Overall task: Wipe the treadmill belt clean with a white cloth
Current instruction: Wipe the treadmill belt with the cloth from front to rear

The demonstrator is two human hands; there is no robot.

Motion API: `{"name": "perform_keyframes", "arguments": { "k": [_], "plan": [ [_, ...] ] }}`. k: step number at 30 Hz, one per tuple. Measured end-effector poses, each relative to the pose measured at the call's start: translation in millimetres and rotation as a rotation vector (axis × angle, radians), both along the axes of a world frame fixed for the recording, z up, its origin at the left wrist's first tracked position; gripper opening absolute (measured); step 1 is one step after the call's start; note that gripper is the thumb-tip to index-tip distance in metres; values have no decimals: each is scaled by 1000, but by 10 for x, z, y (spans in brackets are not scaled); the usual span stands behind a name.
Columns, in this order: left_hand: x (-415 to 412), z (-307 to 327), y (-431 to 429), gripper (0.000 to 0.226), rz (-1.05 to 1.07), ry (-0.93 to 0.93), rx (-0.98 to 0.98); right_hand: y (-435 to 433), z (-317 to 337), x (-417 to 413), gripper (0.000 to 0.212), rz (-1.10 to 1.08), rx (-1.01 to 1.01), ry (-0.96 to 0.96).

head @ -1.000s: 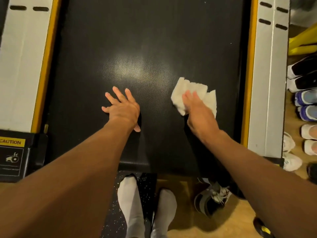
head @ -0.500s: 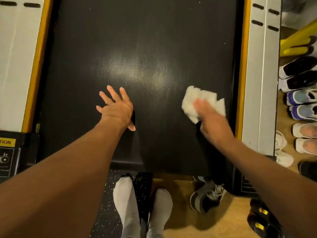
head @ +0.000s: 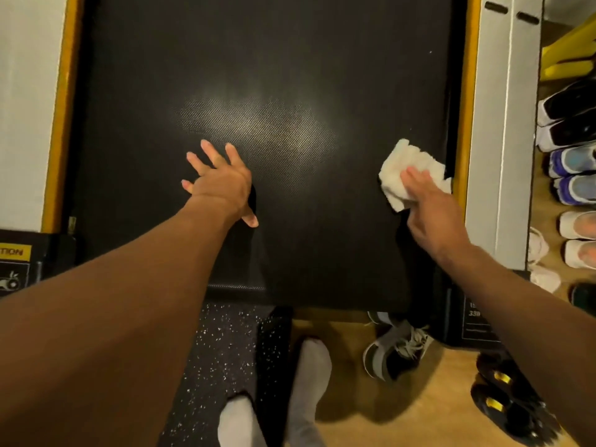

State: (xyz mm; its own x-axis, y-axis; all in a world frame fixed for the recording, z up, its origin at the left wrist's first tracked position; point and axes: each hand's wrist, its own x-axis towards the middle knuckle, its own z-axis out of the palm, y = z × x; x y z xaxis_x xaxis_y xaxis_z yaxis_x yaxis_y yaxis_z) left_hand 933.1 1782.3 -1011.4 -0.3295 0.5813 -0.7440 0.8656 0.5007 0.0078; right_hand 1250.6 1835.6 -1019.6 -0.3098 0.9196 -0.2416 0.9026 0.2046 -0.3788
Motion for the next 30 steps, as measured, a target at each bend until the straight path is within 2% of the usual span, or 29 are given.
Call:
{"name": "perform_keyframes", "arguments": {
  "k": [4, 6, 8, 12, 14, 16, 18, 20, 24, 26, 27, 30],
  "plan": [
    [-9, 25, -22, 145, 11, -14, 17, -813, -71, -285, 67, 32, -81, -8],
    [-3, 51, -76, 144, 9, -18, 55, -1145, -35, -332, 72, 192, -80, -90],
    [-33, 79, -181, 141, -20, -4, 116, -1086, -6, -292, 72, 282, -54, -72],
    [-183, 100, -463, 131, -40, 24, 181, -532, 1, -405, 66, -2, 16, -145],
    [-273, 128, -630, 124, -18, 60, 162, -609, -29, -629, 65, -70, 8, -139],
    [-347, 131, -775, 120, 7, 82, 136, -969, -67, -838, 71, 51, -49, -91],
    [-365, 140, -879, 120, 34, 65, 89, -1379, -51, -932, 75, 283, -80, -91],
    [-340, 141, -938, 119, 50, 29, 62, -1405, -80, -948, 72, 387, -64, -21],
    [-348, 108, -973, 116, 56, -11, 82, -925, -166, -1144, 66, 87, -3, -5],
    [-370, 81, -986, 115, 54, -25, 88, -999, -168, -1347, 69, 48, -3, 1],
    [-379, 67, -997, 115, 56, -30, 89, -1132, -157, -1437, 72, 126, -34, 30],
    [-408, 32, -1001, 116, 52, -21, 90, -1475, -141, -1514, 77, 595, -88, 12]
  ]
}}
